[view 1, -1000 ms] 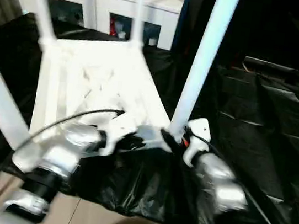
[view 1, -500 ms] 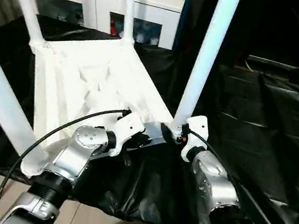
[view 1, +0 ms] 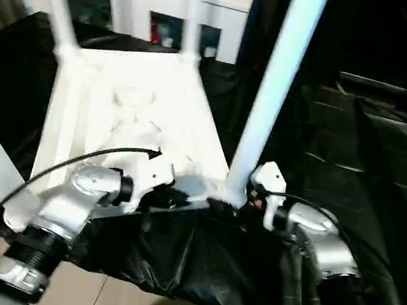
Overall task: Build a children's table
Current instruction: Rotate leg to tighten
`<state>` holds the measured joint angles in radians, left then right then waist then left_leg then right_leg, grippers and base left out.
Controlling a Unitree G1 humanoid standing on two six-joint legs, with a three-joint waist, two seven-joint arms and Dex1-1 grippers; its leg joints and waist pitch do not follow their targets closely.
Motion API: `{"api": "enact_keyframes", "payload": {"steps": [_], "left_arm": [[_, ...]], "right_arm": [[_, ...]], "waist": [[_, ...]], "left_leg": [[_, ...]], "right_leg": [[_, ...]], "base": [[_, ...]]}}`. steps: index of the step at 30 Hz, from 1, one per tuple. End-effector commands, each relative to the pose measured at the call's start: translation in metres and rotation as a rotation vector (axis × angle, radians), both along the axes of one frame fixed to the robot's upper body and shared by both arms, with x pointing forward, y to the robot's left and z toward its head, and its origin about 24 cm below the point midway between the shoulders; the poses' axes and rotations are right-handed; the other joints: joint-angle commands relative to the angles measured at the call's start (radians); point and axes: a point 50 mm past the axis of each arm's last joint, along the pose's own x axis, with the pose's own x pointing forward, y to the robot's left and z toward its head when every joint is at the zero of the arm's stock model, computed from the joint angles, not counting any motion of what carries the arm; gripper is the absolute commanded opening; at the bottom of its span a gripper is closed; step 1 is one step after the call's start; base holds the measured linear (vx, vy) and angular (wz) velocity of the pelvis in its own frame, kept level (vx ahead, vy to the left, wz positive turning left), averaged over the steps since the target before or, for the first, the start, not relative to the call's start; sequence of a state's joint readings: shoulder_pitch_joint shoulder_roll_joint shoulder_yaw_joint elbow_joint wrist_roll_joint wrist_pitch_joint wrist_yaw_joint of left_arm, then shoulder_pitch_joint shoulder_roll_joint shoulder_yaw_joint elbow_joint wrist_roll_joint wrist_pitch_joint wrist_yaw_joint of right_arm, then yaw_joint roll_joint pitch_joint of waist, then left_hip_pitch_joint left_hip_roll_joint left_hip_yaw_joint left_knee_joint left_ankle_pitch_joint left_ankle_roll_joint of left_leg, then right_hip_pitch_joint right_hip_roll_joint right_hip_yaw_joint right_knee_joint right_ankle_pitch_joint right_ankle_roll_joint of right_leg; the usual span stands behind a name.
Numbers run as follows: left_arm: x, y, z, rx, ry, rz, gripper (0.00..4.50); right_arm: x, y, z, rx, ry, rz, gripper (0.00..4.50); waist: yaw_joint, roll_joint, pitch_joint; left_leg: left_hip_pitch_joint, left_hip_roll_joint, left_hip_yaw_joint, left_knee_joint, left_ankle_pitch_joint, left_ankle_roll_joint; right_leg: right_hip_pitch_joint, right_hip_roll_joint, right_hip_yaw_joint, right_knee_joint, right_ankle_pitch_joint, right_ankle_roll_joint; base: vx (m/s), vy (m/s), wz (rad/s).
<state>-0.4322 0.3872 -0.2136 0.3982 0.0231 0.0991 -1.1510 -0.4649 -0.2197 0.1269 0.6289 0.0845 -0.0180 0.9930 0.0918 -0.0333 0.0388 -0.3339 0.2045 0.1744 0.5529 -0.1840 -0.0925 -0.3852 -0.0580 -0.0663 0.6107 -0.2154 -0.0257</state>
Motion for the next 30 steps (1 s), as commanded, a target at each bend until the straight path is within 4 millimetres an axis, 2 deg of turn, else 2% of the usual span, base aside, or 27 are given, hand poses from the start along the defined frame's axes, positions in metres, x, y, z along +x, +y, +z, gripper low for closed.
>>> {"api": "enact_keyframes", "payload": {"steps": [1,4,6,8,10,13,15,19,20,21,30], "left_arm": [[-0.002,-0.008,0.001,-0.03,0.024,-0.072,0.0],[-0.002,-0.007,0.002,-0.031,0.029,-0.088,0.0],[-0.003,-0.004,0.003,-0.036,0.054,-0.126,0.0],[-0.004,-0.002,0.003,-0.036,0.073,-0.142,0.0],[-0.006,0.0,0.003,-0.033,0.09,-0.157,0.0],[-0.007,0.002,0.003,-0.03,0.107,-0.173,0.0],[-0.008,0.003,0.003,-0.027,0.114,-0.182,0.0],[-0.008,0.006,0.003,-0.017,0.124,-0.195,0.0],[-0.008,0.006,0.003,-0.015,0.126,-0.197,0.0],[-0.008,0.006,0.004,-0.013,0.127,-0.2,0.0],[-0.003,0.005,0.002,-0.024,0.101,-0.149,0.0]], "right_arm": [[-0.002,0.004,0.009,0.013,0.001,0.107,4.45],[-0.004,0.003,0.01,0.011,0.01,0.147,4.45],[-0.008,0.0,0.01,-0.02,0.027,0.238,4.12],[-0.008,-0.002,0.01,-0.034,0.025,0.257,4.12],[-0.009,-0.002,0.01,-0.036,0.026,0.264,3.78],[-0.008,-0.002,0.011,-0.031,0.019,0.265,3.67],[-0.008,-0.002,0.011,-0.025,0.016,0.261,3.37],[-0.009,-0.002,0.01,-0.026,0.033,0.284,3.07],[-0.01,-0.002,0.009,-0.029,0.037,0.29,2.92],[-0.011,-0.002,0.009,-0.031,0.039,0.296,2.83],[-0.017,0.003,0.0,-0.003,0.053,0.259,2.65]], "waist": [[0.002,0.001,-0.046],[0.006,0.0,-0.046],[0.007,0.001,-0.046],[0.011,0.001,-0.046],[0.013,0.0,-0.046],[0.014,0.001,-0.047],[0.013,0.001,-0.047],[0.014,0.002,-0.049],[0.015,0.004,-0.049],[0.016,0.002,-0.048],[0.018,0.0,-0.048]], "left_leg": [[-0.006,0.032,-0.003,-0.051,-0.148,0.066],[-0.007,0.033,-0.001,-0.048,-0.145,0.07],[-0.008,0.033,-0.002,-0.049,-0.15,0.067],[-0.007,0.033,-0.001,-0.048,-0.149,0.067],[-0.007,0.033,-0.001,-0.048,-0.152,0.064],[-0.005,0.033,-0.001,-0.049,-0.152,0.058],[-0.006,0.033,-0.002,-0.049,-0.145,0.058],[-0.007,0.032,-0.002,-0.047,-0.13,0.062],[-0.006,0.033,-0.001,-0.046,-0.131,0.063],[-0.006,0.032,-0.001,-0.046,-0.134,0.063],[-0.007,0.033,-0.001,-0.046,-0.14,0.056]], "right_leg": [[0.046,-0.078,0.054,-0.066,-0.077,-0.208],[0.047,-0.079,0.053,-0.065,-0.076,-0.211],[0.048,-0.081,0.052,-0.065,-0.087,-0.211],[0.047,-0.081,0.052,-0.066,-0.092,-0.211],[0.047,-0.081,0.052,-0.065,-0.097,-0.213],[0.046,-0.081,0.052,-0.066,-0.107,-0.21],[0.047,-0.079,0.052,-0.063,-0.089,-0.213],[0.048,-0.078,0.051,-0.059,-0.054,-0.22],[0.048,-0.079,0.051,-0.059,-0.051,-0.222],[0.048,-0.078,0.051,-0.061,-0.056,-0.222],[0.049,-0.08,0.051,-0.061,-0.074,-0.218]], "base": [[0.0,0.0,0.0],[0.0,0.0,0.0],[0.0,0.0,0.0],[0.0,0.0,0.0],[0.0,0.0,0.0],[0.0,0.0,0.0],[0.0,0.0,0.0],[0.0,0.0,0.0],[0.0,0.0,0.0],[0.0,0.0,0.0],[0.0,0.0,0.0]]}}
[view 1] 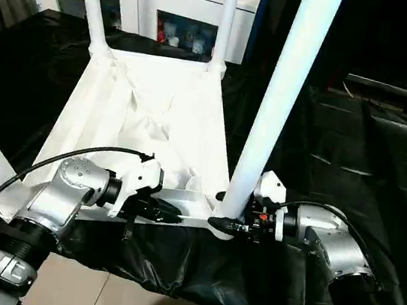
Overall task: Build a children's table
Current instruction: Rotate leg to tighten
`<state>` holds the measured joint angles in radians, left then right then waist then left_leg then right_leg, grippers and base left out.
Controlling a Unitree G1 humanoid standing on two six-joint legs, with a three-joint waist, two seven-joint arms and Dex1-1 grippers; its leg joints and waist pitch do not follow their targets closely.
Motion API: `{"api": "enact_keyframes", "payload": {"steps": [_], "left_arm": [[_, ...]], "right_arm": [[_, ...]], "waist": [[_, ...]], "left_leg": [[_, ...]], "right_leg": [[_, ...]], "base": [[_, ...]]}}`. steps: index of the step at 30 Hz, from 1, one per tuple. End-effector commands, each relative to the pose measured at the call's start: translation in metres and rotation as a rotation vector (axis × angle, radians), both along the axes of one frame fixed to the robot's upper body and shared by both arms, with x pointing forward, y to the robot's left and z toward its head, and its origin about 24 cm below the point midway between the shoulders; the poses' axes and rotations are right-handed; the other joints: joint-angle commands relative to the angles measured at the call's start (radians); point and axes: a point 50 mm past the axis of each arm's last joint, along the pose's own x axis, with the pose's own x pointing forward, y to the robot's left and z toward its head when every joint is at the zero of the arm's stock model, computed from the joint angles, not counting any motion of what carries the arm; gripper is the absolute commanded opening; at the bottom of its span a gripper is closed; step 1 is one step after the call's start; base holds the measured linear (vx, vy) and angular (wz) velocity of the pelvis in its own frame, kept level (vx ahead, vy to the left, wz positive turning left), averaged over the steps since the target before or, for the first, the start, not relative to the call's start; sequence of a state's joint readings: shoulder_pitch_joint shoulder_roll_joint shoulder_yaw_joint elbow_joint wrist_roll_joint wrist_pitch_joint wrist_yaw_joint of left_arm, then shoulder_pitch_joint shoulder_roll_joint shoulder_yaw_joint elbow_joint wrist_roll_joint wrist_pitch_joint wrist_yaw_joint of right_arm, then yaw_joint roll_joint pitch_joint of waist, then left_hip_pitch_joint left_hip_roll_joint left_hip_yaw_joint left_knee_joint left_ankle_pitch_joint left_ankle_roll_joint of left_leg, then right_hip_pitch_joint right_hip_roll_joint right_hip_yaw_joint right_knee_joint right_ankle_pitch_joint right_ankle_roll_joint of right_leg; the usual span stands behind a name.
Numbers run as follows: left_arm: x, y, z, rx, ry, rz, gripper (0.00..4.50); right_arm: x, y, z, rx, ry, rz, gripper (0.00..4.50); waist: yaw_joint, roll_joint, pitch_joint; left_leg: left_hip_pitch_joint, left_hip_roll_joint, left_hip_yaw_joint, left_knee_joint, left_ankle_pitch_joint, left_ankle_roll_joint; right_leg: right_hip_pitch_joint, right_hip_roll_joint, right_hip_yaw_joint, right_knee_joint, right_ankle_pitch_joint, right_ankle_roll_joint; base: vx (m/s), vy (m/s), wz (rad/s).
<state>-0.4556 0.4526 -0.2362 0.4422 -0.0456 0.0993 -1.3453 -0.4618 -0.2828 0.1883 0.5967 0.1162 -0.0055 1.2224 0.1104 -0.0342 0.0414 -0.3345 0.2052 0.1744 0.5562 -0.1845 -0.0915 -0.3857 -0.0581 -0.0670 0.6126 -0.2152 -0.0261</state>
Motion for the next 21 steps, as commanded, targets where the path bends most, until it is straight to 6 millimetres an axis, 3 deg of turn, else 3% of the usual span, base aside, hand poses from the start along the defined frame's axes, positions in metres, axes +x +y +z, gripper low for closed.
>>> {"api": "enact_keyframes", "payload": {"steps": [1,3,5,7,11,15,17,21], "left_arm": [[0.004,-0.012,0.0,-0.025,-0.03,0.017,0.0],[0.004,-0.013,-0.001,-0.026,-0.033,0.021,0.0],[0.008,-0.021,-0.002,-0.027,-0.069,0.073,0.0],[0.011,-0.028,-0.004,-0.021,-0.093,0.118,0.0],[0.014,-0.045,-0.008,-0.009,-0.116,0.203,0.0],[0.016,-0.059,-0.009,-0.014,-0.141,0.257,0.0],[0.018,-0.073,-0.01,-0.017,-0.165,0.32,0.0],[0.02,-0.083,-0.01,-0.027,-0.186,0.389,0.0]], "right_arm": [[-0.004,0.009,-0.006,0.027,0.01,-0.036,2.65],[-0.004,0.009,-0.007,0.031,0.011,-0.048,2.65],[0.0,0.015,-0.013,0.044,-0.001,-0.177,2.65],[0.003,0.02,-0.017,0.051,-0.015,-0.293,2.65],[0.009,0.034,-0.025,0.074,-0.001,-0.514,2.65],[0.013,0.044,-0.03,0.064,0.022,-0.66,2.65],[0.019,0.052,-0.035,0.023,0.05,-0.833,2.65],[0.022,0.064,-0.035,0.019,0.067,-0.901,2.65]], "waist": [[0.0,0.0,-0.05],[0.0,0.001,-0.046],[-0.001,-0.002,-0.044],[-0.006,-0.002,-0.041],[-0.015,-0.001,-0.039],[-0.021,-0.001,-0.043],[-0.028,0.004,-0.042],[-0.027,0.003,-0.046]], "left_leg": [[-0.006,0.032,-0.002,-0.05,-0.142,0.054],[-0.004,0.032,-0.003,-0.054,-0.175,0.043],[-0.003,0.032,-0.004,-0.056,-0.187,0.036],[0.003,0.032,-0.009,-0.062,-0.235,0.007],[0.003,0.032,-0.011,-0.065,-0.248,-0.003],[-0.001,0.03,-0.01,-0.064,-0.233,0.0],[0.0,0.031,-0.01,-0.066,-0.223,-0.014],[-0.002,0.027,-0.008,-0.061,-0.22,-0.006]], "right_leg": [[0.049,-0.081,0.052,-0.064,-0.084,-0.215],[0.047,-0.083,0.053,-0.073,-0.159,-0.197],[0.044,-0.085,0.054,-0.077,-0.201,-0.183],[0.038,-0.089,0.055,-0.091,-0.337,-0.146],[0.034,-0.088,0.056,-0.094,-0.356,-0.133],[0.035,-0.085,0.058,-0.09,-0.311,-0.134],[0.033,-0.084,0.058,-0.088,-0.286,-0.143],[0.036,-0.083,0.059,-0.084,-0.238,-0.142]], "base": [[0.0,0.0,0.0],[0.0,0.0,0.0],[0.0,0.0,0.0],[0.0,0.0,0.0],[0.0,0.0,0.0],[0.0,0.0,0.0],[0.0,0.0,0.0],[0.0,0.0,0.0]]}}
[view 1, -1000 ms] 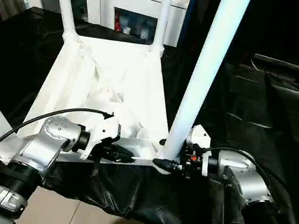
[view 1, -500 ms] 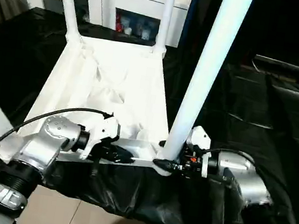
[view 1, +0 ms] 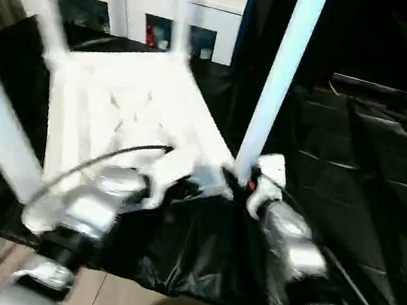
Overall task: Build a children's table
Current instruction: Rotate leg to tighten
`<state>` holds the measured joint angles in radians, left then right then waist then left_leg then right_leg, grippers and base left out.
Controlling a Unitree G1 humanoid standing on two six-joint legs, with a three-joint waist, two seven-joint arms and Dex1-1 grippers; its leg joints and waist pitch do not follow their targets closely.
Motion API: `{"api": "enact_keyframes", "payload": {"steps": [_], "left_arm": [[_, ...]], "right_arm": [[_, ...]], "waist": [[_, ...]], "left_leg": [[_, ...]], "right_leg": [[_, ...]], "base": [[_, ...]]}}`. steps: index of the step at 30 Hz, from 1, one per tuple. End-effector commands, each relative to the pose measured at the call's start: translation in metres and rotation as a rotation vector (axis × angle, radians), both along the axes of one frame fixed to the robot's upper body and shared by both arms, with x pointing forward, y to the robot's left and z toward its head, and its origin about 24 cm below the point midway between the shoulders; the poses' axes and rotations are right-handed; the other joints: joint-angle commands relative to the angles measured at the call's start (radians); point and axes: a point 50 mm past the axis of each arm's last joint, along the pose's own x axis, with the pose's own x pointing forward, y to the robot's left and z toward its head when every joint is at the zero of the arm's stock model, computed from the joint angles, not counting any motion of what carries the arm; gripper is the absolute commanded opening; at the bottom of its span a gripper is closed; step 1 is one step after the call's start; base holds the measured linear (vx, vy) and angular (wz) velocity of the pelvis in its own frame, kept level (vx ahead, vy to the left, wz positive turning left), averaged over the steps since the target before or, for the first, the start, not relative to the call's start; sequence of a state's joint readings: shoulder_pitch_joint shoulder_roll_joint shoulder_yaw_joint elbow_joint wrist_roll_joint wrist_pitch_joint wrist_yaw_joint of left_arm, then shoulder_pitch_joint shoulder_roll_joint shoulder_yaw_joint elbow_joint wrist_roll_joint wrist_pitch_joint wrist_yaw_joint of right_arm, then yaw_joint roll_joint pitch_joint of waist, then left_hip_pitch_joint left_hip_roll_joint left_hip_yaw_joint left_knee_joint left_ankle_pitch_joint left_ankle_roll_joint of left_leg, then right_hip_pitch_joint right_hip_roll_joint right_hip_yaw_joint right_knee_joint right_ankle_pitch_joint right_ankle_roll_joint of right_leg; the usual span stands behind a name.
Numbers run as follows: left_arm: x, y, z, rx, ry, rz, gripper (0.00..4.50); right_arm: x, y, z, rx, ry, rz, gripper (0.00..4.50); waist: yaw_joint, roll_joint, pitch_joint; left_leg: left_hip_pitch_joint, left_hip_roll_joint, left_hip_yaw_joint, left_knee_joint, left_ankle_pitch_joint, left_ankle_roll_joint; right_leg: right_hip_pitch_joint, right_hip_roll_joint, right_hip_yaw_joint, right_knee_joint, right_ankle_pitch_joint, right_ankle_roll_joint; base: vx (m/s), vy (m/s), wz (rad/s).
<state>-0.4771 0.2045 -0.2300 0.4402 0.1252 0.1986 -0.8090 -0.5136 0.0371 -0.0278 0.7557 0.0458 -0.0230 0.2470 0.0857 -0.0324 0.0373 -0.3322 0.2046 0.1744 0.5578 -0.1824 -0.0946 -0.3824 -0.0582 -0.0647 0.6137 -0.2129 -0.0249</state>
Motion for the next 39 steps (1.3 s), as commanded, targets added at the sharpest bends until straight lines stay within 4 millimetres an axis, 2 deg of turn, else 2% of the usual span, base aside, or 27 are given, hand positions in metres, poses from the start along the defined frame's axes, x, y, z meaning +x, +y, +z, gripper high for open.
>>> {"api": "enact_keyframes", "payload": {"steps": [1,3,5,7,10,14,17,18,22,25,32,34,35,36,39], "left_arm": [[-0.002,-0.025,0.0,-0.046,-0.008,-0.004,0.0],[-0.003,-0.029,-0.001,-0.055,-0.008,-0.006,0.0],[-0.006,-0.029,-0.002,-0.055,-0.002,-0.024,0.0],[-0.009,-0.026,-0.003,-0.05,0.011,-0.06,0.0],[-0.011,-0.02,-0.004,-0.041,0.025,-0.097,0.0],[-0.013,-0.01,-0.003,-0.019,0.042,-0.159,0.0],[-0.014,0.003,-0.002,0.013,0.067,-0.228,0.0],[-0.016,0.01,-0.001,0.025,0.078,-0.265,0.0],[-0.019,0.018,0.002,0.034,0.1,-0.327,0.0],[-0.02,0.027,0.006,0.034,0.122,-0.381,0.0],[-0.02,0.038,0.01,0.044,0.15,-0.428,0.0],[-0.019,0.041,0.012,0.047,0.152,-0.435,0.0],[-0.019,0.042,0.012,0.047,0.156,-0.439,0.0],[-0.02,0.044,0.012,0.047,0.161,-0.445,0.0],[-0.02,0.045,0.013,0.047,0.164,-0.449,0.0]], "right_arm": [[-0.014,0.032,-0.019,-0.009,0.1,0.092,2.65],[-0.017,0.042,-0.015,0.013,0.075,0.137,2.65],[-0.018,0.044,-0.013,0.025,0.058,0.171,3.34],[-0.019,0.042,-0.011,0.038,0.041,0.21,3.34],[-0.018,0.034,-0.007,0.002,0.009,0.271,3.82],[-0.018,0.02,-0.002,-0.038,-0.016,0.399,3.82],[-0.018,0.003,0.003,-0.077,-0.031,0.529,3.82],[-0.018,-0.005,0.006,-0.089,-0.029,0.59,3.82],[-0.018,-0.015,0.012,-0.099,-0.031,0.682,3.82],[-0.02,-0.025,0.019,-0.089,-0.013,0.791,3.82],[-0.028,-0.035,0.021,-0.095,0.058,0.959,3.82],[-0.029,-0.037,0.02,-0.096,0.07,0.977,3.66],[-0.029,-0.037,0.02,-0.091,0.082,0.986,3.66],[-0.03,-0.037,0.02,-0.09,0.093,0.999,3.38],[-0.031,-0.038,0.02,-0.088,0.1,1.011,3.24]], "waist": [[-0.002,0.001,-0.042],[0.0,0.0,-0.044],[0.0,0.001,-0.044],[0.0,0.002,-0.043],[-0.002,0.006,-0.043],[-0.004,0.002,-0.044],[-0.006,0.004,-0.043],[-0.005,0.004,-0.044],[0.0,0.005,-0.046],[0.002,0.004,-0.045],[0.014,0.002,-0.046],[0.017,0.002,-0.046],[0.018,-0.004,-0.046],[0.019,-0.001,-0.046],[0.021,-0.002,-0.046]], "left_leg": [[-0.006,0.027,-0.007,-0.062,-0.215,0.0],[-0.008,0.026,-0.006,-0.06,-0.189,0.015],[-0.009,0.026,-0.006,-0.061,-0.183,0.022],[-0.01,0.027,-0.006,-0.061,-0.194,0.025],[-0.008,0.028,-0.007,-0.062,-0.2,0.024],[-0.013,0.026,-0.006,-0.059,-0.194,0.037],[-0.012,0.027,-0.006,-0.059,-0.189,0.047],[-0.011,0.027,-0.005,-0.058,-0.186,0.051],[-0.007,0.031,-0.003,-0.055,-0.161,0.06],[-0.007,0.03,-0.003,-0.054,-0.168,0.063],[-0.008,0.033,0.0,-0.051,-0.154,0.066],[-0.007,0.033,-0.001,-0.051,-0.153,0.063],[-0.007,0.033,-0.001,-0.052,-0.15,0.062],[-0.007,0.034,-0.001,-0.052,-0.147,0.061],[-0.006,0.034,-0.001,-0.052,-0.145,0.057]], "right_leg": [[0.034,-0.082,0.057,-0.085,-0.228,-0.141],[0.037,-0.081,0.057,-0.082,-0.191,-0.136],[0.037,-0.08,0.056,-0.081,-0.18,-0.137],[0.037,-0.082,0.056,-0.083,-0.194,-0.135],[0.037,-0.081,0.055,-0.085,-0.196,-0.14],[0.043,-0.08,0.055,-0.083,-0.176,-0.147],[0.042,-0.08,0.054,-0.083,-0.175,-0.157],[0.042,-0.08,0.054,-0.082,-0.167,-0.164],[0.041,-0.079,0.054,-0.072,-0.088,-0.202],[0.045,-0.077,0.052,-0.071,-0.082,-0.215],[0.045,-0.078,0.05,-0.066,-0.076,-0.221],[0.044,-0.079,0.05,-0.067,-0.086,-0.221],[0.045,-0.079,0.049,-0.067,-0.094,-0.219],[0.045,-0.079,0.049,-0.066,-0.097,-0.218],[0.044,-0.08,0.05,-0.066,-0.095,-0.217]], "base": [[0.0,0.0,0.0],[0.0,0.0,0.0],[0.0,0.0,0.0],[0.0,0.0,0.0],[0.0,0.0,0.0],[0.0,0.0,0.0],[0.0,0.0,0.0],[0.0,0.0,0.0],[0.0,0.0,0.0],[0.0,0.0,0.0],[0.0,0.0,0.0],[0.0,0.0,0.0],[0.0,0.0,0.0],[0.0,0.0,0.0],[0.0,0.0,0.0]]}}
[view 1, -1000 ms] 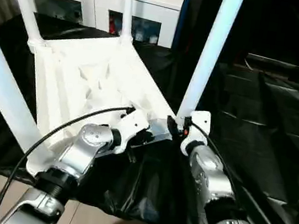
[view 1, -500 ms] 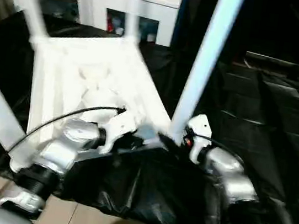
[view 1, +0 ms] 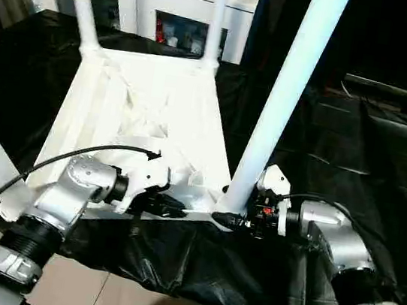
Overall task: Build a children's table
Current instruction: Rotate leg to tighten
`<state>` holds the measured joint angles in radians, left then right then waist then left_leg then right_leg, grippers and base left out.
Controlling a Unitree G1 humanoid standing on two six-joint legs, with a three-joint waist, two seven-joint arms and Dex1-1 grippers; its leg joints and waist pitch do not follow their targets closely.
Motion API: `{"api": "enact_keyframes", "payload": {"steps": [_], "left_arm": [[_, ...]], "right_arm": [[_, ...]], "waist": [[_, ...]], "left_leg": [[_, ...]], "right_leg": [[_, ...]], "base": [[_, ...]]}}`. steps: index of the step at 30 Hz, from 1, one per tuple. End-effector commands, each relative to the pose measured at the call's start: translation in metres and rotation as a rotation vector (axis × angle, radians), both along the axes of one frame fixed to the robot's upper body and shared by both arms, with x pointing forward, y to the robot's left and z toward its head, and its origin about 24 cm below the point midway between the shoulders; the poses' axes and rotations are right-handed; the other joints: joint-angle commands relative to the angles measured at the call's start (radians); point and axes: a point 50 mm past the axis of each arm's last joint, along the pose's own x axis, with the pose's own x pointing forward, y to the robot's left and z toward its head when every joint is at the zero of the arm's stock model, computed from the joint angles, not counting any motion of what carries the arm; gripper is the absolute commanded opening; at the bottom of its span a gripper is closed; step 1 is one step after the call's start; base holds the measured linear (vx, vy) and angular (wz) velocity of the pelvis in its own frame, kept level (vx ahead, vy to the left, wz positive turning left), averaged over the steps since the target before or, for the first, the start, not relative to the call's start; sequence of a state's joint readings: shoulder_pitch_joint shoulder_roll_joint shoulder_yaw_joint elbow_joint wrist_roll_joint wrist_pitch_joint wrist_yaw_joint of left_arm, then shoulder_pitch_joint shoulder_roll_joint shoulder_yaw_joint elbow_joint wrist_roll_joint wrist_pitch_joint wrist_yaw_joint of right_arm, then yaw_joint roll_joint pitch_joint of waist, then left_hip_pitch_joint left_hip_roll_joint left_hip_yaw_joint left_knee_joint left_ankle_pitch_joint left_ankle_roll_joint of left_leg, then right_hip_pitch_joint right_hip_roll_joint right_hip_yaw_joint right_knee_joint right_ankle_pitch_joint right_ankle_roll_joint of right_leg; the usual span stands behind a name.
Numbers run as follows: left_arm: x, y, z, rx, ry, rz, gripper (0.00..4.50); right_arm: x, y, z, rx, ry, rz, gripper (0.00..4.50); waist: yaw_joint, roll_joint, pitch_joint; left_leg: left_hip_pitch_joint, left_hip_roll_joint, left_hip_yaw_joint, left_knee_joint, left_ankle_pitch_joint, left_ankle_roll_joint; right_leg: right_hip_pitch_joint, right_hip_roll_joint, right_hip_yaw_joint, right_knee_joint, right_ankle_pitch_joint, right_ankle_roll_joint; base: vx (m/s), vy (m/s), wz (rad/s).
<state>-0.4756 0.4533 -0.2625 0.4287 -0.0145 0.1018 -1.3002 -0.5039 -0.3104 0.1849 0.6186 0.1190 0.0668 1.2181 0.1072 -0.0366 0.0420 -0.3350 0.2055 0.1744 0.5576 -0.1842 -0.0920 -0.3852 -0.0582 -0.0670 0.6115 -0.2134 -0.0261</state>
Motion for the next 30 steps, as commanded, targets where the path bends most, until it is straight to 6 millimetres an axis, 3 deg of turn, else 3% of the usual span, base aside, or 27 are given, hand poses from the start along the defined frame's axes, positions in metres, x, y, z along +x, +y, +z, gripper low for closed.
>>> {"api": "enact_keyframes", "payload": {"steps": [1,3,7,19,21,23,25,26,27,28,30], "left_arm": [[-0.002,-0.008,-0.001,0.009,0.011,-0.063,0.0],[-0.002,-0.008,-0.001,0.009,0.014,-0.066,0.0],[-0.003,-0.006,-0.002,0.012,0.022,-0.067,0.0],[0.002,-0.011,-0.005,-0.005,-0.007,0.018,0.0],[0.009,-0.024,-0.008,-0.025,-0.038,0.12,0.0],[0.009,-0.028,-0.008,-0.031,-0.042,0.137,0.0],[0.013,-0.046,-0.009,-0.065,-0.062,0.193,0.0],[0.014,-0.051,-0.008,-0.072,-0.071,0.211,0.0],[0.014,-0.054,-0.008,-0.076,-0.076,0.22,0.0],[0.015,-0.056,-0.008,-0.078,-0.081,0.229,0.0],[0.017,-0.066,-0.008,-0.088,-0.101,0.267,0.0]], "right_arm": [[-0.004,0.005,0.0,-0.005,0.023,0.054,3.24],[-0.004,0.005,0.0,-0.005,0.03,0.062,2.9],[-0.006,0.005,-0.002,-0.002,0.042,0.079,2.67],[-0.014,0.013,-0.011,0.076,0.08,0.014,2.61],[-0.01,0.022,-0.019,0.095,0.07,-0.136,2.61],[-0.008,0.024,-0.021,0.093,0.066,-0.178,2.6],[-0.002,0.035,-0.028,0.104,0.054,-0.35,2.59],[-0.001,0.039,-0.03,0.11,0.058,-0.397,2.59],[-0.001,0.042,-0.03,0.113,0.06,-0.412,2.59],[0.0,0.044,-0.03,0.115,0.058,-0.429,2.59],[0.003,0.057,-0.032,0.119,0.058,-0.524,2.59]], "waist": [[0.0,0.001,-0.051],[0.003,0.001,-0.051],[0.004,0.001,-0.052],[0.008,0.003,-0.05],[0.005,0.002,-0.044],[0.002,0.003,-0.04],[-0.004,0.0,-0.038],[-0.008,0.003,-0.037],[-0.011,0.001,-0.037],[-0.016,-0.002,-0.039],[-0.021,0.001,-0.039]], "left_leg": [[-0.003,0.033,-0.001,-0.051,-0.142,0.054],[-0.003,0.033,0.0,-0.05,-0.138,0.055],[-0.004,0.033,-0.001,-0.05,-0.131,0.054],[0.001,0.034,-0.001,-0.052,-0.161,0.042],[0.002,0.033,-0.002,-0.057,-0.206,0.026],[0.006,0.033,-0.005,-0.06,-0.242,0.012],[0.002,0.031,-0.011,-0.064,-0.268,-0.001],[0.007,0.032,-0.011,-0.064,-0.285,-0.01],[0.008,0.031,-0.014,-0.065,-0.297,-0.013],[0.002,0.03,-0.016,-0.067,-0.288,-0.007],[0.002,0.031,-0.013,-0.066,-0.275,-0.001]], "right_leg": [[0.047,-0.08,0.052,-0.063,-0.092,-0.215],[0.047,-0.079,0.052,-0.063,-0.086,-0.214],[0.047,-0.079,0.052,-0.061,-0.079,-0.214],[0.044,-0.082,0.053,-0.067,-0.112,-0.209],[0.041,-0.083,0.054,-0.078,-0.204,-0.191],[0.036,-0.087,0.054,-0.085,-0.281,-0.177],[0.037,-0.089,0.052,-0.094,-0.382,-0.142],[0.03,-0.09,0.053,-0.1,-0.42,-0.128],[0.03,-0.091,0.052,-0.103,-0.448,-0.116],[0.035,-0.088,0.051,-0.102,-0.436,-0.107],[0.028,-0.086,0.056,-0.1,-0.39,-0.116]], "base": [[0.0,0.0,0.0],[0.0,0.0,0.0],[0.0,0.0,0.0],[0.0,0.0,0.0],[0.0,0.0,0.0],[0.0,0.0,0.0],[0.0,0.0,0.0],[0.0,0.0,0.0],[0.0,0.0,0.0],[0.0,0.0,0.0],[0.0,0.0,0.0]]}}
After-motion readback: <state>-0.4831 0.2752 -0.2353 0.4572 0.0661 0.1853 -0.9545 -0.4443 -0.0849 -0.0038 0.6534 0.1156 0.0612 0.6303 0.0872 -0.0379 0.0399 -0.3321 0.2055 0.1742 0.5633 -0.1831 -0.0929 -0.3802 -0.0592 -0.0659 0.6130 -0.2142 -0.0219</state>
